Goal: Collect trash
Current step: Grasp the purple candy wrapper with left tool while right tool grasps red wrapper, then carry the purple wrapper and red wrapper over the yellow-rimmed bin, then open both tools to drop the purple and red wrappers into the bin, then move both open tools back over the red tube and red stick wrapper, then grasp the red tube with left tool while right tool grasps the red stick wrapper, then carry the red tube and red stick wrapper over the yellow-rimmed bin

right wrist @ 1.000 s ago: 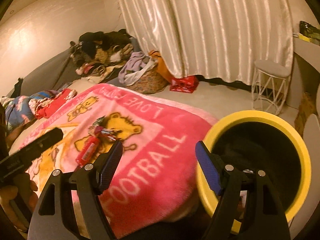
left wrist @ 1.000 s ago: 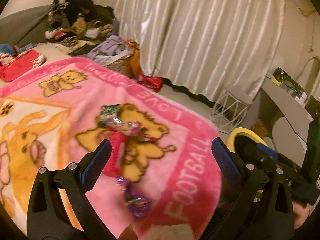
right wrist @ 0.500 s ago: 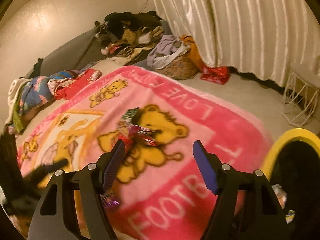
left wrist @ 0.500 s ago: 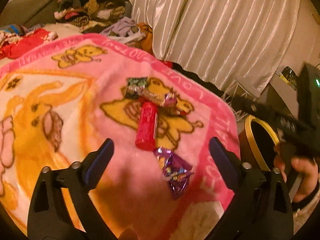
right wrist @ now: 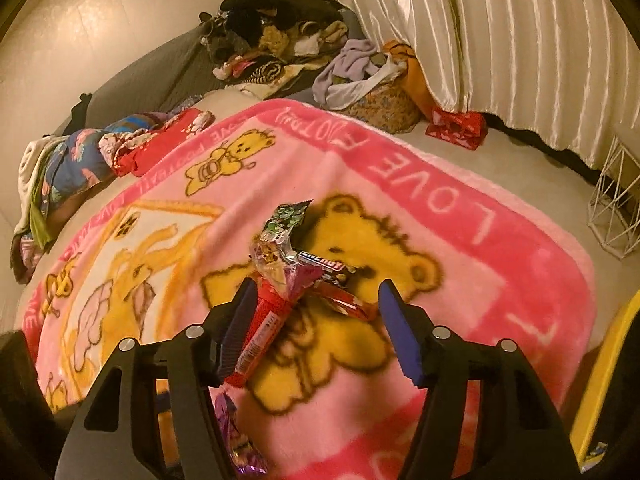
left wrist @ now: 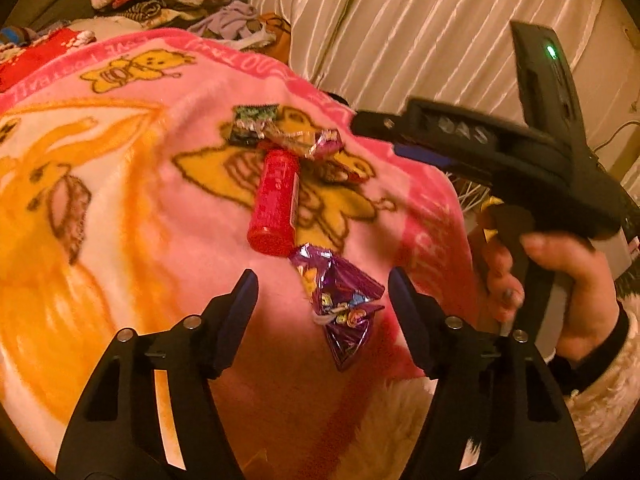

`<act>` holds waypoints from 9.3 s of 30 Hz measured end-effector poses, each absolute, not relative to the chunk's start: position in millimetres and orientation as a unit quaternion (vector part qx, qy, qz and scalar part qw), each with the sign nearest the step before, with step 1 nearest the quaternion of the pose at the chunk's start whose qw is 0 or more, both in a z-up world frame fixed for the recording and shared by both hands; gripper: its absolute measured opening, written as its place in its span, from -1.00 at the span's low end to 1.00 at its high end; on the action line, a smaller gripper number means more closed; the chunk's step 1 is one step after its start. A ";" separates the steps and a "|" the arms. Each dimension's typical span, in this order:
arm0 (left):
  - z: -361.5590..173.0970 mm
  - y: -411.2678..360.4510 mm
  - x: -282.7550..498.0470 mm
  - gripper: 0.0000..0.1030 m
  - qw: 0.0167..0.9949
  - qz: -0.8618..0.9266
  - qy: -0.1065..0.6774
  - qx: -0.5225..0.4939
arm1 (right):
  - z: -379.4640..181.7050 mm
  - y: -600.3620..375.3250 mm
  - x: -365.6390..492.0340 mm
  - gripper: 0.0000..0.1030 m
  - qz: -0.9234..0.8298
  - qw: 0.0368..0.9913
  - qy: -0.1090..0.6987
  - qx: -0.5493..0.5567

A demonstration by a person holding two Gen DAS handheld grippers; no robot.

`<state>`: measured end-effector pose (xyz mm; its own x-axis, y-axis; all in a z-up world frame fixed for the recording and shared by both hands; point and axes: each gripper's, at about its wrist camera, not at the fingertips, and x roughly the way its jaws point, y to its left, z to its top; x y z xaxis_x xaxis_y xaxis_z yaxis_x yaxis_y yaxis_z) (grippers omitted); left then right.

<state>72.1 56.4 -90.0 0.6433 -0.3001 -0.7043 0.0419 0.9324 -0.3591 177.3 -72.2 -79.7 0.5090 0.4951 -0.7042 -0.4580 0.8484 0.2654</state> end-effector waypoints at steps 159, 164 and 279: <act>-69.3 -221.9 131.5 0.03 0.860 -0.311 0.405 -0.018 | -99.6 -439.1 55.6 -0.36 -0.091 0.905 0.342 0.237; -61.1 -213.3 126.6 0.38 0.872 -0.304 0.384 -0.013 | -97.1 -438.1 55.2 -0.07 -0.089 0.908 0.333 0.238; -49.6 12.1 98.7 -0.49 0.915 -0.118 0.357 -0.149 | -72.5 -182.2 108.0 -0.80 0.247 0.878 0.404 0.069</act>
<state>98.7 12.1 -49.6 0.7177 -0.3219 -0.6175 0.1086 0.9276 -0.3573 108.0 -182.2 -72.5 0.5523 0.4893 -0.6749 -0.3775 0.8687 0.3209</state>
